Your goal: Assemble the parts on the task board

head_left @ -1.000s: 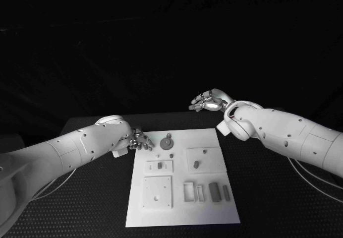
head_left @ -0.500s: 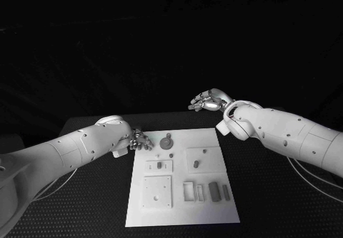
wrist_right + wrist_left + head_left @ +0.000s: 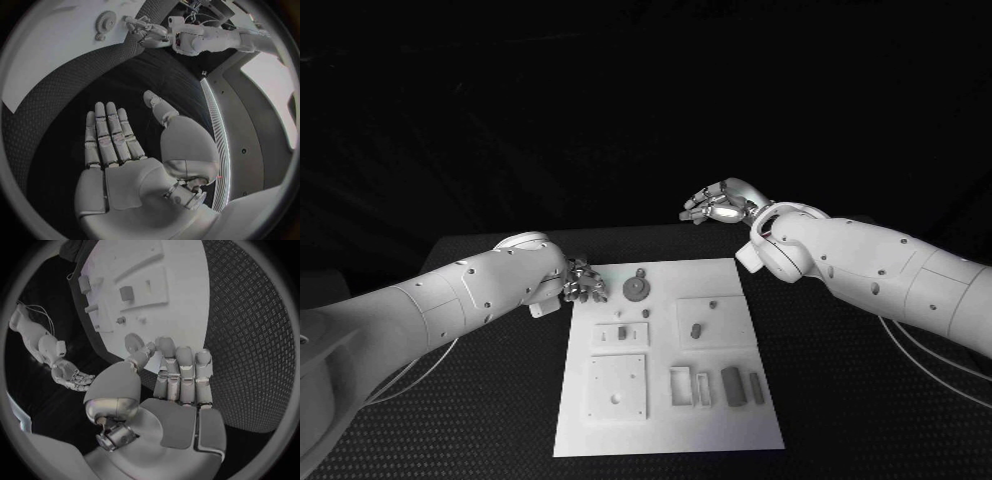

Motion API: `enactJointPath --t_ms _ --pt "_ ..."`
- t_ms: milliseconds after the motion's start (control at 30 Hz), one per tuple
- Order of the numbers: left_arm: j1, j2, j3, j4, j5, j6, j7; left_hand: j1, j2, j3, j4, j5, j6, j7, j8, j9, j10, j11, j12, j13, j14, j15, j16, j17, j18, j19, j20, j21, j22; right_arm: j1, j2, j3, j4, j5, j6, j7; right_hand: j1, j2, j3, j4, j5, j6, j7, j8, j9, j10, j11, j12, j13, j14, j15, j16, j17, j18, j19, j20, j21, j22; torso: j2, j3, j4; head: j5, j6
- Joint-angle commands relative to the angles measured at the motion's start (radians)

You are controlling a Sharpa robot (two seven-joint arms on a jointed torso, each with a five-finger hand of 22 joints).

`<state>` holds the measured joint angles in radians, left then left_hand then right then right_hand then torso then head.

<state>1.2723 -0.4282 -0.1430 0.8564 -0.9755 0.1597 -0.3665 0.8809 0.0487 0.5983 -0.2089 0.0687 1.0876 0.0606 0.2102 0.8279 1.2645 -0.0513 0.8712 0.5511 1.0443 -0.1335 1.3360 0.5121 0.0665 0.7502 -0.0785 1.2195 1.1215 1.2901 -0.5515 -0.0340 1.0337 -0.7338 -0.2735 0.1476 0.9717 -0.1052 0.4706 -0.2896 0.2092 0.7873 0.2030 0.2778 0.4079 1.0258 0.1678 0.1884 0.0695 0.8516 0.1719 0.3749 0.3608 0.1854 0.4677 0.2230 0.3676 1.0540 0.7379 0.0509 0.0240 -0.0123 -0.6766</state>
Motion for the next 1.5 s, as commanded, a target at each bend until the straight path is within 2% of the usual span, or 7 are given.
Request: enactJointPath --t_ms 33,500,633,933,1100,1400,1500 --pt "-0.004 -0.001 -0.002 0.002 0.012 0.009 0.003 0.012 0.021 0.002 -0.009 0.006 0.006 -0.001 0.006 0.004 -0.007 0.001 0.001 0.001 0.0 -0.008 0.004 -0.001 -0.012 -0.007 -0.147 -0.003 0.002 0.0 0.001 0.0 0.0 -0.003 0.009 0.008 0.009 0.001 -0.005 0.001 -0.006 -0.007 0.01 0.006 -0.001 0.006 0.0 -0.006 -0.001 -0.003 0.0 -0.005 -0.001 -0.017 -0.004 0.0 -0.006 0.002 0.0 0.0002 0.0 0.0 0.0" --pt "-0.003 -0.044 0.0 0.028 0.138 -0.024 -0.002 0.01 0.034 0.012 -0.05 0.096 0.029 -0.007 0.014 0.013 0.006 -0.004 0.005 0.0 0.009 -0.01 0.012 -0.006 -0.014 0.004 -0.148 -0.002 0.007 0.0 -0.004 0.0 -0.006 0.0 0.009 0.008 0.007 0.002 -0.005 0.001 -0.006 -0.007 0.01 0.007 -0.002 0.007 0.0 -0.007 -0.001 -0.003 0.0 -0.005 -0.001 -0.018 -0.004 0.0 -0.007 0.003 -0.001 0.0004 0.0017 0.002 -0.001" --pt "0.001 -0.076 0.001 0.08 0.162 -0.044 -0.019 0.004 0.033 0.011 -0.052 0.11 0.038 -0.01 0.017 0.015 0.015 -0.007 0.006 0.0 0.016 -0.012 0.015 -0.006 -0.013 0.009 -0.149 0.0 0.008 0.0 -0.008 0.0 -0.008 0.0 0.01 0.007 0.007 0.002 -0.005 0.001 -0.006 -0.006 0.01 0.007 -0.002 0.007 0.0 -0.007 -0.001 -0.003 0.0 -0.005 -0.001 -0.018 -0.004 0.0 -0.007 0.003 -0.002 0.0001 0.0028 0.003 -0.001" --pt "0.027 -0.17 0.002 0.244 0.213 -0.089 -0.034 -0.005 0.026 0.013 -0.062 0.143 0.053 -0.014 0.019 0.015 0.032 -0.01 -0.002 -0.007 0.027 -0.012 0.013 -0.012 -0.011 0.017 -0.15 -0.001 0.009 -0.004 -0.006 0.0 -0.03 0.002 0.007 0.011 0.007 0.001 -0.005 0.001 -0.005 -0.006 0.009 0.007 -0.002 0.008 0.0 -0.008 -0.001 -0.003 0.0 -0.005 -0.001 -0.018 -0.004 0.0 -0.007 0.004 -0.001 0.0 0.0027 0.01 -0.002" --pt "0.03 -0.206 0.001 0.316 0.203 -0.1 -0.038 -0.006 0.025 0.014 -0.064 0.15 0.057 -0.016 0.019 0.015 0.036 -0.011 -0.003 -0.008 0.03 -0.012 0.014 -0.013 -0.01 0.019 -0.151 -0.001 0.009 -0.006 -0.006 0.0 -0.036 0.004 0.01 0.011 0.007 0.001 -0.005 0.001 -0.004 -0.006 0.009 0.007 -0.002 0.008 0.0 -0.008 -0.001 -0.003 -0.001 -0.005 -0.001 -0.018 -0.004 -0.001 -0.007 0.005 -0.001 0.0004 0.0017 0.016 -0.003" --pt "0.029 -0.225 -0.006 0.392 0.128 -0.116 -0.038 -0.006 0.023 0.015 -0.067 0.156 0.06 -0.017 0.019 0.015 0.04 -0.012 -0.004 -0.008 0.033 -0.012 0.014 -0.013 -0.01 0.021 -0.151 -0.001 0.01 -0.007 -0.007 0.0 -0.04 0.005 0.005 0.014 0.008 0.001 -0.005 0.001 -0.004 -0.006 0.009 0.007 -0.002 0.008 0.0 -0.009 -0.001 -0.003 -0.002 -0.005 -0.001 -0.018 -0.004 -0.001 -0.008 0.006 0.001 -0.0011 -0.0007 0.019 -0.008" --pt "0.028 -0.232 -0.016 0.409 0.108 -0.126 -0.04 -0.005 0.023 0.015 -0.068 0.157 0.061 -0.017 0.019 0.015 0.041 -0.013 -0.004 -0.008 0.035 -0.013 0.014 -0.013 -0.009 0.022 -0.151 -0.001 0.01 -0.007 -0.008 0.0 -0.038 0.005 0.006 0.014 0.008 0.001 -0.005 0.001 -0.003 -0.006 0.009 0.007 -0.002 0.009 0.0 -0.009 -0.001 -0.003 -0.002 -0.005 -0.001 -0.018 -0.004 -0.001 -0.008 0.006 0.0 -0.0003 -0.0004 0.02 -0.011"
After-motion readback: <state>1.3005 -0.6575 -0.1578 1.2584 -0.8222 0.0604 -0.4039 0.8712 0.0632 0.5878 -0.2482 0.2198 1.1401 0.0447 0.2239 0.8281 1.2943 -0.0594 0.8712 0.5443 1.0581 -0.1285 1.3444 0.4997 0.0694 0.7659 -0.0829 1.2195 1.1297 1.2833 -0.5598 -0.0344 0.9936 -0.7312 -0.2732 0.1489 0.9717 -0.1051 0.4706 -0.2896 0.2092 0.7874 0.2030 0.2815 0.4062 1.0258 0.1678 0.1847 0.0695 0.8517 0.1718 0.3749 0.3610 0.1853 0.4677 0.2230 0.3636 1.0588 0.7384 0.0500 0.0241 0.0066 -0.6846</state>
